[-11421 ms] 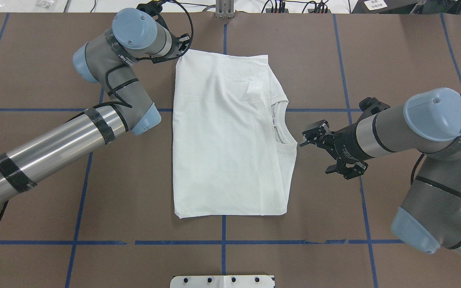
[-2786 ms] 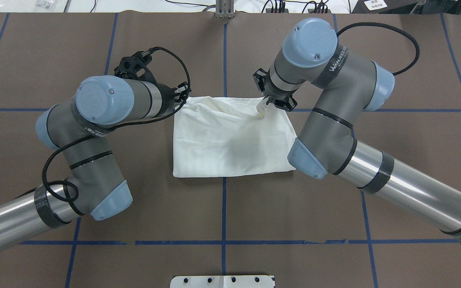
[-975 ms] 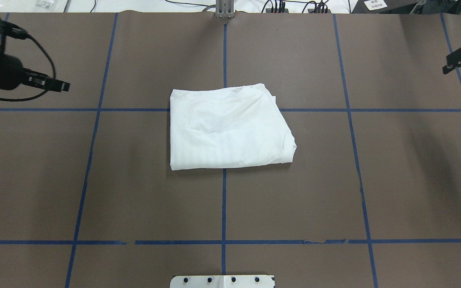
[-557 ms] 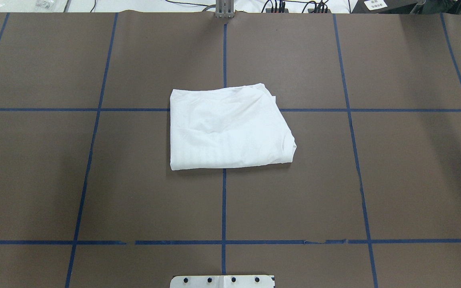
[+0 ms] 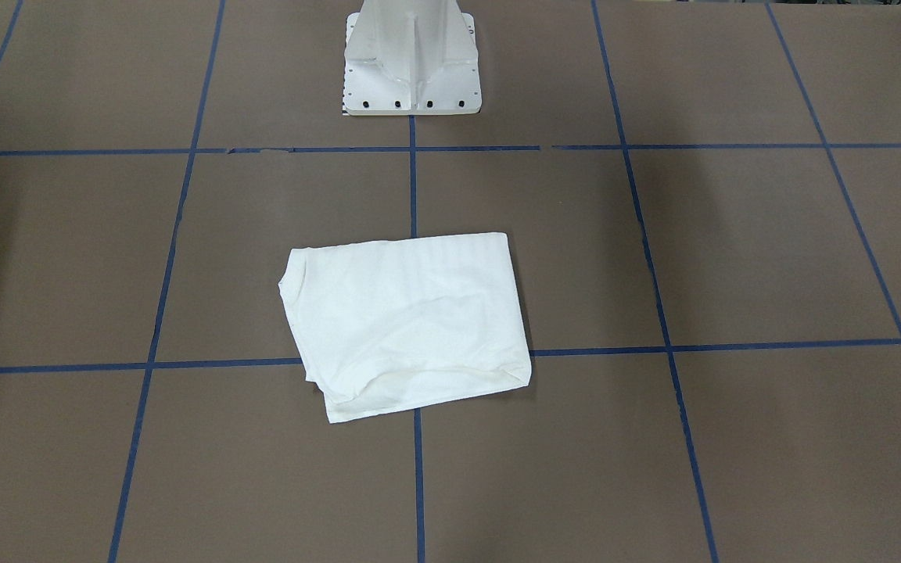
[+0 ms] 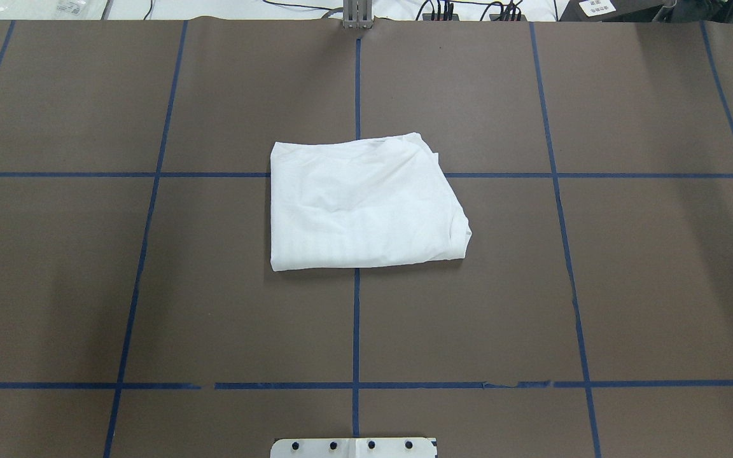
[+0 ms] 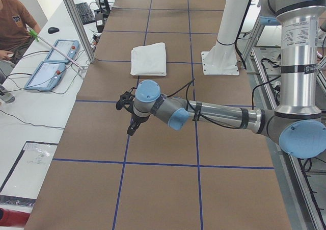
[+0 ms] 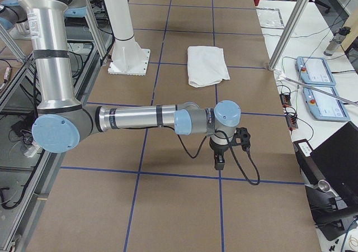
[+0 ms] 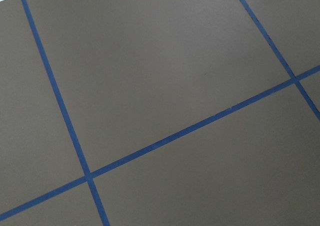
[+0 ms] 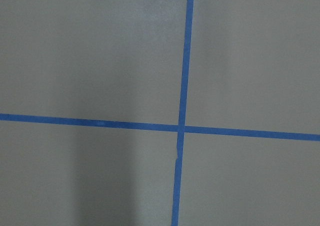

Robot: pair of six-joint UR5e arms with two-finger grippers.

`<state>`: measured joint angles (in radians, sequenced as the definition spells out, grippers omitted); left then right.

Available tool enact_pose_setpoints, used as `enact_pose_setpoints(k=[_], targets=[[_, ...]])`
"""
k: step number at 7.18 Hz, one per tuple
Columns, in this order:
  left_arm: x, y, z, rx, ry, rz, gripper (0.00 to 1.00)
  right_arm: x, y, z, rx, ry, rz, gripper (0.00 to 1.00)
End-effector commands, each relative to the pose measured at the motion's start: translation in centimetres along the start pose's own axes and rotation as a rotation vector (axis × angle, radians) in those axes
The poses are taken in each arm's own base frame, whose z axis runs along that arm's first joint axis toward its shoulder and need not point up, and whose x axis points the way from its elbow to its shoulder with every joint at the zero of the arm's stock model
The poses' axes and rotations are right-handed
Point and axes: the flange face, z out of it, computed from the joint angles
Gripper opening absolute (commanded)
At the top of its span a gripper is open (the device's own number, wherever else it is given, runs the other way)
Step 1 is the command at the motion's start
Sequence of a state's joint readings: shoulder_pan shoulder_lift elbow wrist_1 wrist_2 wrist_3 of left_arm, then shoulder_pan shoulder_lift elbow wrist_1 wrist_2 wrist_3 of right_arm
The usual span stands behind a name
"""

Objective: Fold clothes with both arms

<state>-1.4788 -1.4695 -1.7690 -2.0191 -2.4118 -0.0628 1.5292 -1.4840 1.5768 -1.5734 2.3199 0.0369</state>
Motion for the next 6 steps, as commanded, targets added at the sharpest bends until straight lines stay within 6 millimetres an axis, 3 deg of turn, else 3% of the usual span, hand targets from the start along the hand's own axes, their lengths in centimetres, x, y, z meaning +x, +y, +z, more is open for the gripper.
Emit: enact_pose_setpoints(k=[1, 2, 3, 4, 6], targets=[[-0.8, 1.0, -1.9, 0.023, -0.006, -0.031, 0.99, 0.2, 0.7, 0.2, -0.004, -0.004, 0.004, 1.00], [-1.5, 0.8, -4.0, 0.047, -0.046, -0.059, 1.00, 0.4, 0.9, 0.5, -0.007, -0.008, 0.006, 1.00], [-3.0, 1.9, -3.8, 0.029, -0.148, -0.087, 1.00, 0.3, 0.9, 0.4, -0.006, -0.008, 0.005, 1.00], [-3.4, 1.4, -4.4, 0.023, -0.198, -0.100, 1.00, 0.2, 0.9, 0.4, -0.006, -0.022, 0.005, 1.00], [-5.0, 2.8, -3.0, -0.044, -0.192, -0.167, 1.00, 0.1, 1.3, 0.6, -0.014, -0.051, 0.015, 1.00]])
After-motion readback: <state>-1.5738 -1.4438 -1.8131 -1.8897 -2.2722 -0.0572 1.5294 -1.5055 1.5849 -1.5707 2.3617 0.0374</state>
